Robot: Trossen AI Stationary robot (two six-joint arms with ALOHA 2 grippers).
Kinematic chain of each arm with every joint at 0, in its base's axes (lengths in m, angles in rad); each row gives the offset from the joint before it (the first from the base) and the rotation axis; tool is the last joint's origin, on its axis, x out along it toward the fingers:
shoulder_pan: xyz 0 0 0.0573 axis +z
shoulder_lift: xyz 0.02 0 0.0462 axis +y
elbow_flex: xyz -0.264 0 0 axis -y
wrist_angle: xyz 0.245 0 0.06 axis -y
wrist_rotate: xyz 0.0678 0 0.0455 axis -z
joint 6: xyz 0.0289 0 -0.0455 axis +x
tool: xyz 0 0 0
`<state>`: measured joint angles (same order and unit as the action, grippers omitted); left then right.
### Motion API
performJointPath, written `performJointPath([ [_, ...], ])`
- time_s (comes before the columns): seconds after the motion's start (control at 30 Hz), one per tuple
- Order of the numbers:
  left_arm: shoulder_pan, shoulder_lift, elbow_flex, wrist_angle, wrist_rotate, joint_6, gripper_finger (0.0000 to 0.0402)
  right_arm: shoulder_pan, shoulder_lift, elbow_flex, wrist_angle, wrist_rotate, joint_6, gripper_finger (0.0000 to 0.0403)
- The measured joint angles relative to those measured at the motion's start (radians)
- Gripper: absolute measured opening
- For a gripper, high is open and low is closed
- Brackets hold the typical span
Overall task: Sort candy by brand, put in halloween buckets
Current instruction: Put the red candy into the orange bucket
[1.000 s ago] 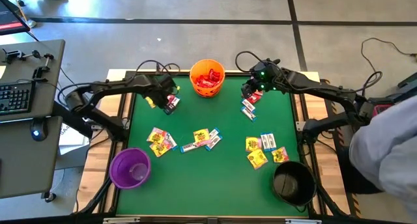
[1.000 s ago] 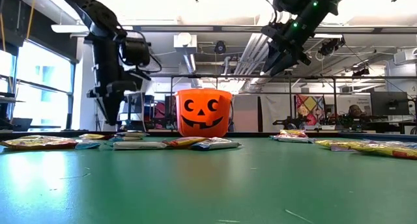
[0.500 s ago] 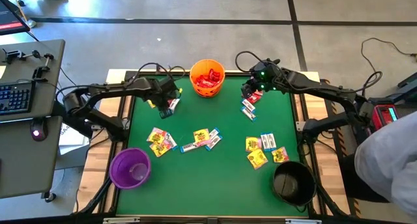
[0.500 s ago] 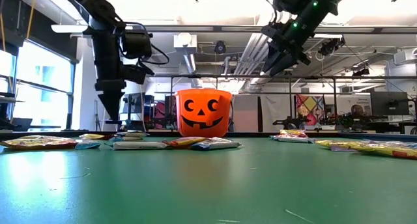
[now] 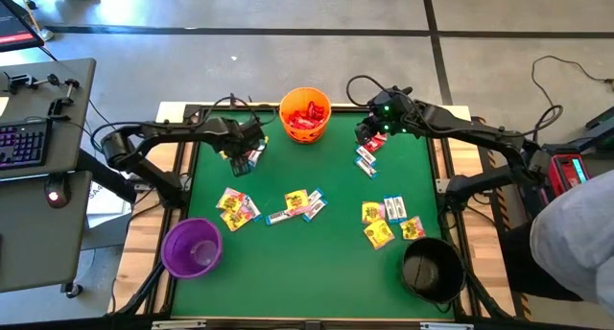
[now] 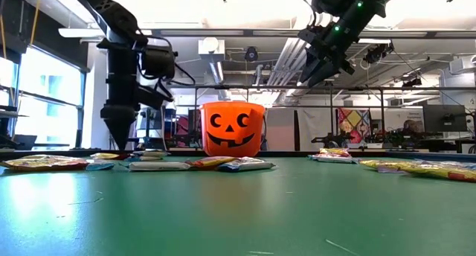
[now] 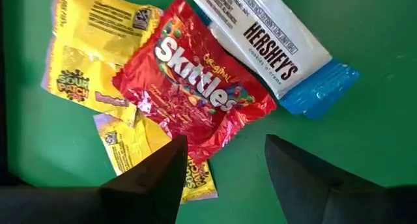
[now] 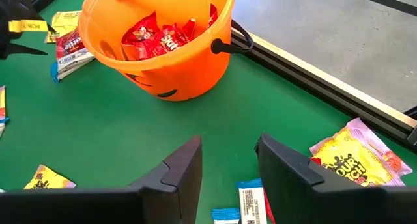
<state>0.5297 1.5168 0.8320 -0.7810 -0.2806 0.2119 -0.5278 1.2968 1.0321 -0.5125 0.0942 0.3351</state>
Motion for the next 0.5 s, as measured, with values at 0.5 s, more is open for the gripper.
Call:
performJointPath([
  [0.5, -0.001, 0.006, -0.117, 0.168, -0.107, 0.014, 0.0200, 0.000, 0.000, 0.000, 0.000, 0.003, 0.000, 0.0135],
])
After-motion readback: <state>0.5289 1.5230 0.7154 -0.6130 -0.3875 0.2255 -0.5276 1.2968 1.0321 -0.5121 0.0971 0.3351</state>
